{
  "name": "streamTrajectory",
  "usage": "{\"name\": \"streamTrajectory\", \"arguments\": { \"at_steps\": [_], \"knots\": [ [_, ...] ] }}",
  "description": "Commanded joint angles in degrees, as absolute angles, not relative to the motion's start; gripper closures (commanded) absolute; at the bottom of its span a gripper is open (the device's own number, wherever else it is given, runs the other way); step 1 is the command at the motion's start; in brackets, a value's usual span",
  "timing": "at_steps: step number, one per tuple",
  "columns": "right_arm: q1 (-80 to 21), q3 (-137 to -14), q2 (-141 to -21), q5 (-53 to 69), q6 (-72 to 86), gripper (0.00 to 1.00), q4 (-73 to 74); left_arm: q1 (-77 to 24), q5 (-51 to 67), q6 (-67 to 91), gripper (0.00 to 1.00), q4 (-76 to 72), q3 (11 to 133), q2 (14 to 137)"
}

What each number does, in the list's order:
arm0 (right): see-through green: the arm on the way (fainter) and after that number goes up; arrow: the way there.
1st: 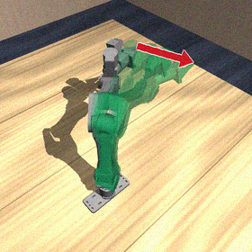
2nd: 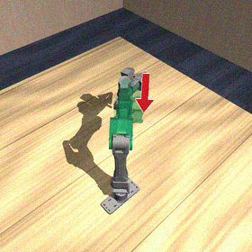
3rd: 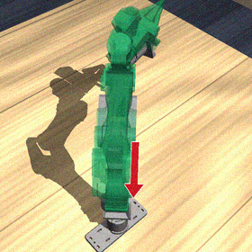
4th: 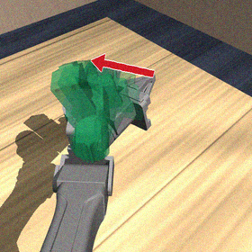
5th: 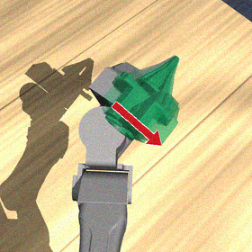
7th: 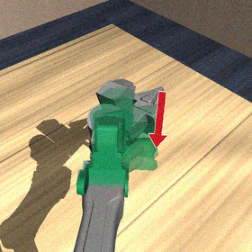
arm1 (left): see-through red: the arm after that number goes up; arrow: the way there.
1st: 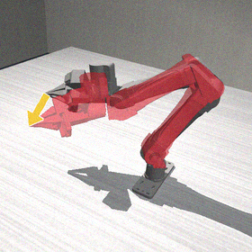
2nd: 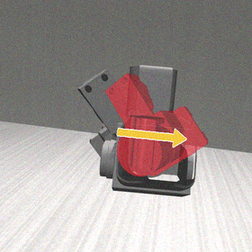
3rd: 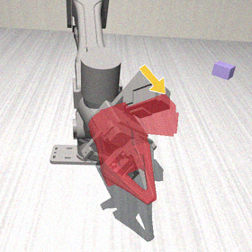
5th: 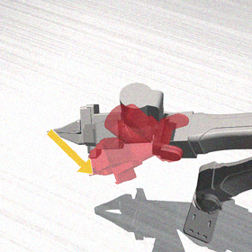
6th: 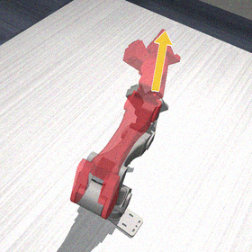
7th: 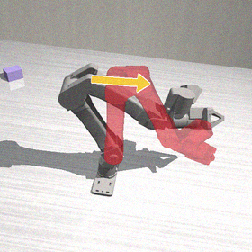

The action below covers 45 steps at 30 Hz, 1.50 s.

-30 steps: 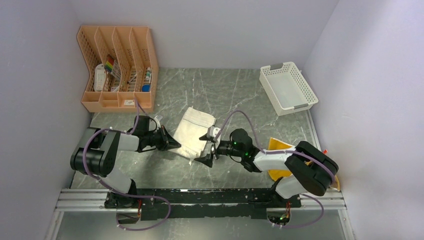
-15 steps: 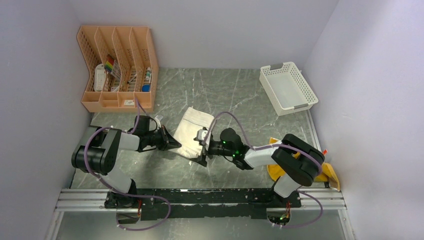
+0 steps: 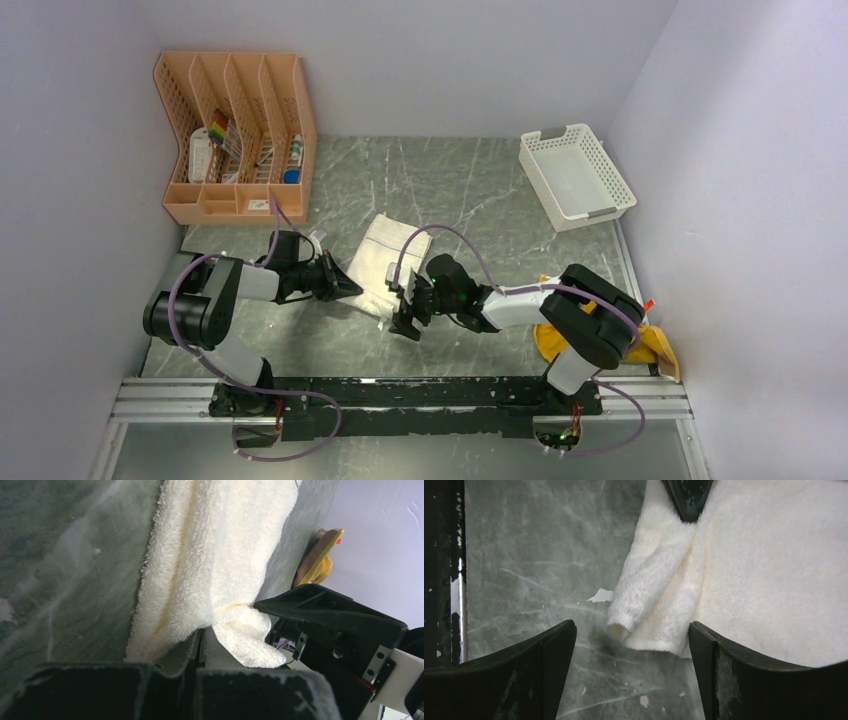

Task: Roll the towels
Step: Roll the towel at the center of the board.

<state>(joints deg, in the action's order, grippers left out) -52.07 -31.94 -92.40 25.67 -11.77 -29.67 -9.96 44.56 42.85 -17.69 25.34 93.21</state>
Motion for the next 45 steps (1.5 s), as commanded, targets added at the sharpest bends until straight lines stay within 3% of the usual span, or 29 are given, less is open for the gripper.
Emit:
{"name": "streamTrajectory", "arguments": {
  "at_steps": [1, 8, 15, 21, 27, 33, 34, 38, 40, 41, 45],
  "knots": [
    [-52.5, -32.4, -92.4, 24.2, -11.7, 0.17, -25.7, -10.3, 40.0, 40.0, 0.93, -15.4, 24.9, 94.8],
    [-52.6, -33.2, -94.4, 24.4, -11.7, 0.25, -25.8, -10.3, 39.2, 39.7, 0.93, -14.5, 24.8, 94.0],
    [-52.6, -33.4, -96.0, 25.0, -12.0, 0.41, -26.8, -10.3, 39.0, 39.5, 0.93, -13.9, 25.2, 94.5],
    [-52.6, -33.4, -96.3, 25.4, -12.2, 0.63, -26.9, -10.3, 38.9, 39.1, 0.93, -13.3, 25.6, 94.9],
    [-52.4, -34.0, -96.1, 28.8, -12.3, 1.0, -25.2, -10.3, 38.8, 39.0, 0.93, -13.0, 25.4, 95.0],
    [-49.3, -35.7, -95.8, 37.5, -9.6, 1.0, -21.9, -10.2, 37.6, 38.5, 0.93, -11.3, 25.8, 94.2],
    [-48.5, -36.1, -95.6, 38.7, -8.9, 0.96, -20.8, -10.0, 37.3, 38.4, 0.93, -10.7, 26.0, 94.0],
    [-47.7, -34.9, -89.6, 34.2, -8.2, 0.57, -17.8, -9.0, 37.0, 38.3, 0.93, -9.8, 26.0, 93.3],
    [-47.7, -32.6, -84.4, 29.9, -7.8, 0.05, -19.5, -8.8, 37.2, 38.3, 0.93, -9.9, 26.0, 93.1],
    [-47.7, -31.8, -82.1, 28.1, -8.1, 0.01, -20.3, -8.8, 37.3, 38.3, 0.93, -9.8, 26.1, 93.1],
    [-47.6, -31.8, -78.5, 22.2, -8.8, 0.0, -24.2, -8.7, 37.8, 38.0, 0.93, -9.8, 26.6, 93.5]
  ]
}}
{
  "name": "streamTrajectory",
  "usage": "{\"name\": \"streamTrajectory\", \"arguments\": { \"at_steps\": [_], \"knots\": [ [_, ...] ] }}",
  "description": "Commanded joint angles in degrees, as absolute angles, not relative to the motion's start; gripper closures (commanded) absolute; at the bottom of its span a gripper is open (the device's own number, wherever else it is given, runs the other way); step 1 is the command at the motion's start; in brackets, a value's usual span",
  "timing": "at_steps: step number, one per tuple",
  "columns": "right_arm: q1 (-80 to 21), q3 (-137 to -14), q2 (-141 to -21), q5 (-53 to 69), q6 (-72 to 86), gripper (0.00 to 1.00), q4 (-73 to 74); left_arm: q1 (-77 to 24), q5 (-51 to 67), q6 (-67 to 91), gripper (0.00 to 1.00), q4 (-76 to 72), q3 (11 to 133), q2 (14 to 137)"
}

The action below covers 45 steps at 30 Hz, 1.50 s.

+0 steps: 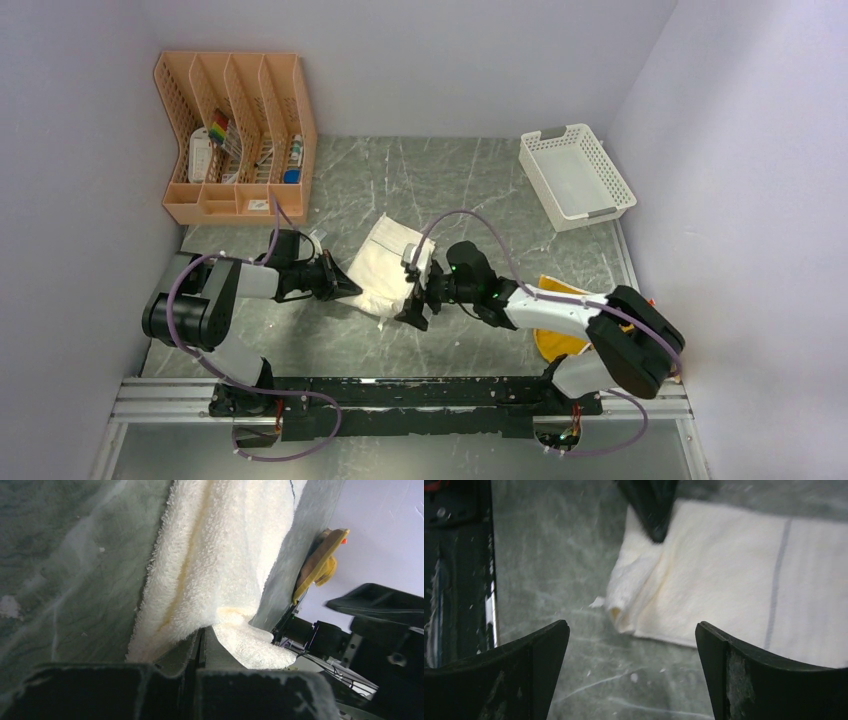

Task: Roll the towels
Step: Roll the towel at the center of the board.

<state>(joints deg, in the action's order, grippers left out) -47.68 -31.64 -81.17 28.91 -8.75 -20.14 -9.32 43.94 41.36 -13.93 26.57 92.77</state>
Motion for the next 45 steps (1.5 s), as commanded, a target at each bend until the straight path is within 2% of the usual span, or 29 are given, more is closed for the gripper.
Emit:
{"name": "streamTrajectory", "arguments": {
  "at_steps": [1, 7, 12, 14, 17, 18, 19, 21, 23, 25, 29, 31, 36, 38, 45],
  "knots": [
    [-47.6, -32.7, -78.8, 21.7, -8.1, 0.0, -24.8, -8.7, 37.8, 37.7, 0.93, -9.5, 26.9, 93.6],
    [-47.9, -43.0, -87.0, 25.1, 1.4, 0.0, -26.9, -8.6, 37.5, 37.3, 0.93, -8.8, 27.2, 92.9],
    [-51.4, -46.3, -93.3, 19.0, 2.5, 0.0, -27.2, -8.4, 37.6, 37.4, 0.93, -8.9, 27.0, 92.3],
    [-51.5, -48.4, -95.2, 20.7, 4.4, 0.12, -25.5, -8.4, 37.5, 37.4, 0.93, -8.6, 26.9, 92.1],
    [-53.0, -50.8, -98.2, 21.3, 3.6, 0.42, -21.3, -8.2, 37.4, 37.4, 0.93, -8.2, 27.1, 92.1],
    [-53.5, -50.6, -98.7, 20.9, 3.2, 0.49, -20.6, -8.1, 37.3, 37.3, 0.93, -7.9, 27.2, 92.2],
    [-53.9, -49.9, -98.7, 20.6, 3.3, 0.51, -20.6, -7.9, 37.3, 37.2, 0.93, -7.7, 27.4, 92.3],
    [-53.9, -47.4, -97.8, 19.8, 4.2, 0.5, -21.9, -7.8, 37.4, 37.1, 0.93, -7.4, 27.7, 92.3],
    [-53.9, -45.2, -96.7, 18.5, 4.6, 0.37, -22.5, -7.7, 37.4, 36.9, 0.93, -7.1, 27.9, 92.4],
    [-53.9, -44.2, -96.1, 18.3, 4.4, 0.29, -21.2, -7.6, 37.4, 36.8, 0.93, -6.9, 28.1, 92.5],
    [-53.9, -42.4, -95.1, 19.2, 4.9, 0.22, -19.4, -7.6, 37.2, 36.8, 0.93, -6.8, 28.2, 93.0],
    [-53.9, -41.9, -95.2, 20.1, 5.0, 0.23, -18.7, -7.6, 37.0, 36.7, 0.93, -6.5, 28.2, 93.1],
    [-53.8, -41.5, -95.5, 22.3, 5.5, 0.42, -18.0, -7.6, 36.5, 36.4, 0.93, -5.6, 28.8, 93.3],
    [-53.7, -41.5, -95.4, 22.7, 5.9, 0.46, -18.1, -7.6, 36.3, 36.3, 0.93, -5.3, 29.1, 93.4],
    [-53.5, -40.5, -93.8, 23.6, 7.5, 0.46, -17.5, -7.6, 35.9, 35.7, 0.93, -4.7, 29.3, 94.0]
  ]
}}
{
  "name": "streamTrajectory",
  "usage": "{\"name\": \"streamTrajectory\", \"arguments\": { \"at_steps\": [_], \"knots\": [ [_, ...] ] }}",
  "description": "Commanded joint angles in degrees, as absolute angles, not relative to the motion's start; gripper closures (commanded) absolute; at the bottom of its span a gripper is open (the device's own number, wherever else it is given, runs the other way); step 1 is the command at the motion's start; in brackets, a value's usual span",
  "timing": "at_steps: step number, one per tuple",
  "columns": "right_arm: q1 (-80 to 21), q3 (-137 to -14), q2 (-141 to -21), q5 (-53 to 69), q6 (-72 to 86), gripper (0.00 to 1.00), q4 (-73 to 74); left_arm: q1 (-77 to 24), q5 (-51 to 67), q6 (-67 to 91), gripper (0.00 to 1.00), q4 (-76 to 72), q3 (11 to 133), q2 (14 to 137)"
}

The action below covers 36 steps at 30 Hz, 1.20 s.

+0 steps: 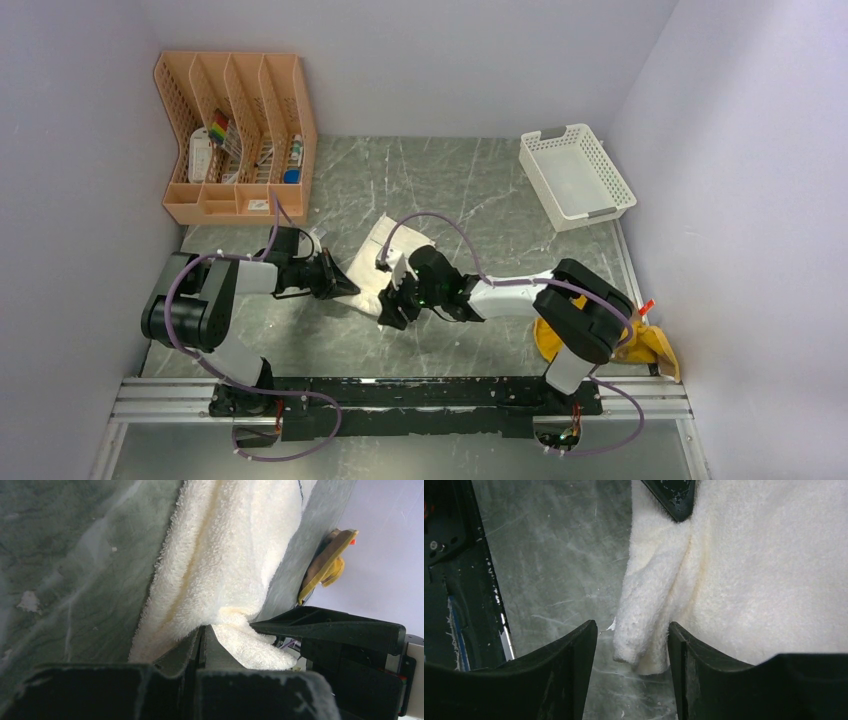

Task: Roll the towels
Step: Roll the towel at the center of the board.

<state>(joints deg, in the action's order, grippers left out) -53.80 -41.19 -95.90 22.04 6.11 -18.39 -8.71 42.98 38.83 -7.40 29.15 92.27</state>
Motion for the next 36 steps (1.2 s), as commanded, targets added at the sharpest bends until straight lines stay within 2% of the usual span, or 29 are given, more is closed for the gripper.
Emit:
{"name": "streamTrajectory", "arguments": {
  "at_steps": [1, 7, 8, 12, 20, 22, 25, 36],
  "knots": [
    [-53.3, -40.7, -93.9, 24.1, 7.7, 0.46, -16.9, -7.6, 35.9, 35.7, 0.93, -4.7, 29.3, 94.0],
    [-51.4, -40.1, -93.3, 28.1, 10.0, 0.49, -17.3, -7.6, 35.5, 35.4, 0.93, -3.8, 29.7, 93.7],
    [-50.4, -40.1, -93.6, 29.6, 10.8, 0.55, -17.5, -7.6, 35.3, 35.2, 0.93, -3.5, 29.9, 93.6],
    [-46.6, -40.8, -95.2, 36.6, 14.4, 0.69, -18.0, -7.6, 34.7, 35.1, 0.93, -2.8, 30.1, 93.1],
    [-45.1, -45.6, -100.2, 41.0, 15.5, 0.75, -10.9, -7.6, 34.2, 35.0, 0.93, -2.5, 30.0, 92.8],
    [-44.9, -46.4, -101.3, 42.2, 16.0, 0.83, -9.8, -7.6, 34.0, 34.8, 0.93, -2.0, 30.1, 92.7],
    [-44.2, -47.2, -103.0, 45.3, 17.1, 1.0, -8.4, -7.6, 33.7, 34.6, 0.93, -1.3, 30.5, 92.6],
    [-40.3, -43.6, -105.4, 51.6, 22.2, 1.0, -7.4, -5.3, 30.7, 33.6, 0.93, 2.2, 32.2, 90.5]
  ]
}}
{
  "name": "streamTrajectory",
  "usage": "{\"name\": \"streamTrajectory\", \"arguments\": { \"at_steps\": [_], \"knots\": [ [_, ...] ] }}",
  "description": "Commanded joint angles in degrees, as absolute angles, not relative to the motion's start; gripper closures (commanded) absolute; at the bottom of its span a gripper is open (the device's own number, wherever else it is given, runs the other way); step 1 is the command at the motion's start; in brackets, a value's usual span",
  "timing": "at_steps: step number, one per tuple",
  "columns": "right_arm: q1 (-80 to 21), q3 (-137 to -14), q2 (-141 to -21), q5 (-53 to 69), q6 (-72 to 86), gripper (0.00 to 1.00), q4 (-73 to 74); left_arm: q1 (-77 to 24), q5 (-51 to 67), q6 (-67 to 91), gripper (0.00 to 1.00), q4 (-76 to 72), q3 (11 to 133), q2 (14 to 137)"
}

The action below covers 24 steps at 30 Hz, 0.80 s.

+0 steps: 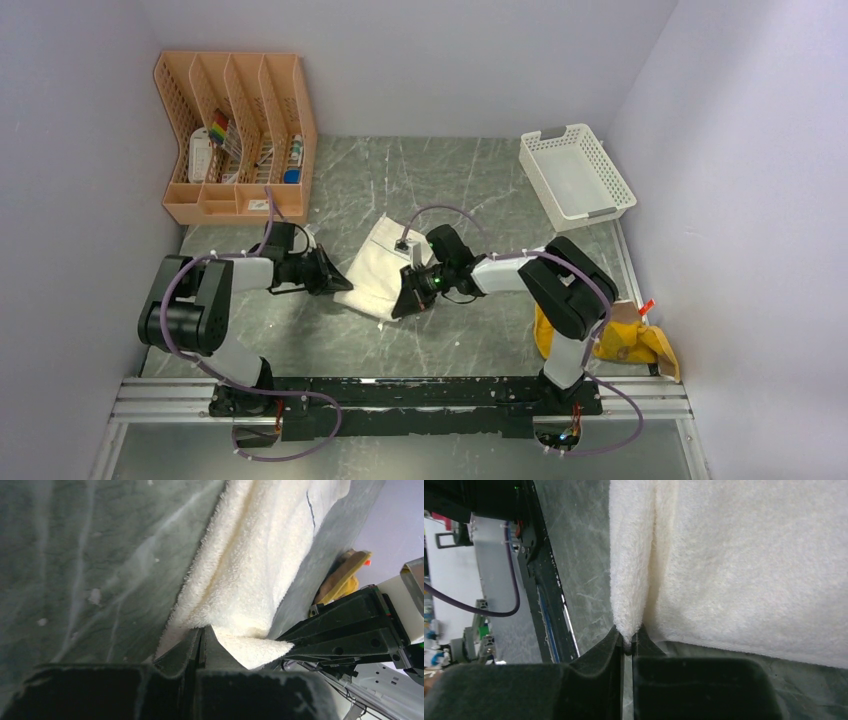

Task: Roll the towels
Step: Roll the towel at the center of the board.

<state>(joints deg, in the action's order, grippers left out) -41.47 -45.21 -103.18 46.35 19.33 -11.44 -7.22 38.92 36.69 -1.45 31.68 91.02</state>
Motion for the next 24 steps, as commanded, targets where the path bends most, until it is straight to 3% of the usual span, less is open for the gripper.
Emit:
{"name": "streamTrajectory", "arguments": {
  "at_steps": [1, 10, 14, 16, 18, 20, 21, 22, 24],
  "knots": [
    [-40.1, -43.9, -106.3, 52.1, 22.4, 1.0, -6.8, -5.2, 30.7, 33.7, 0.93, 2.3, 32.3, 90.4],
    [-40.0, -46.6, -116.1, 56.7, 22.8, 1.0, -0.8, -4.9, 31.0, 33.9, 0.93, 2.6, 33.0, 89.9],
    [-40.0, -47.9, -118.3, 54.8, 21.9, 0.92, 2.6, -4.9, 30.7, 33.6, 0.93, 2.8, 33.5, 89.5],
    [-39.9, -49.0, -118.4, 52.7, 20.9, 0.81, 5.4, -4.9, 30.8, 33.5, 0.93, 2.7, 33.5, 89.6],
    [-40.0, -50.2, -117.0, 48.0, 19.4, 0.62, 8.8, -4.9, 31.2, 33.7, 0.93, 2.2, 33.1, 89.6],
    [-40.0, -51.0, -113.2, 42.4, 17.5, 0.35, 11.3, -4.9, 31.1, 33.7, 0.93, 2.2, 33.0, 89.4],
    [-40.1, -51.1, -110.8, 39.4, 16.8, 0.07, 11.9, -4.9, 31.0, 33.6, 0.93, 2.2, 33.0, 89.2],
    [-40.0, -51.1, -108.4, 36.4, 16.3, 0.01, 12.1, -4.9, 31.0, 33.6, 0.93, 2.3, 33.0, 89.1],
    [-40.0, -50.3, -101.0, 28.8, 16.0, 0.0, 10.6, -5.0, 30.8, 33.5, 0.93, 2.3, 33.1, 88.7]
  ]
}}
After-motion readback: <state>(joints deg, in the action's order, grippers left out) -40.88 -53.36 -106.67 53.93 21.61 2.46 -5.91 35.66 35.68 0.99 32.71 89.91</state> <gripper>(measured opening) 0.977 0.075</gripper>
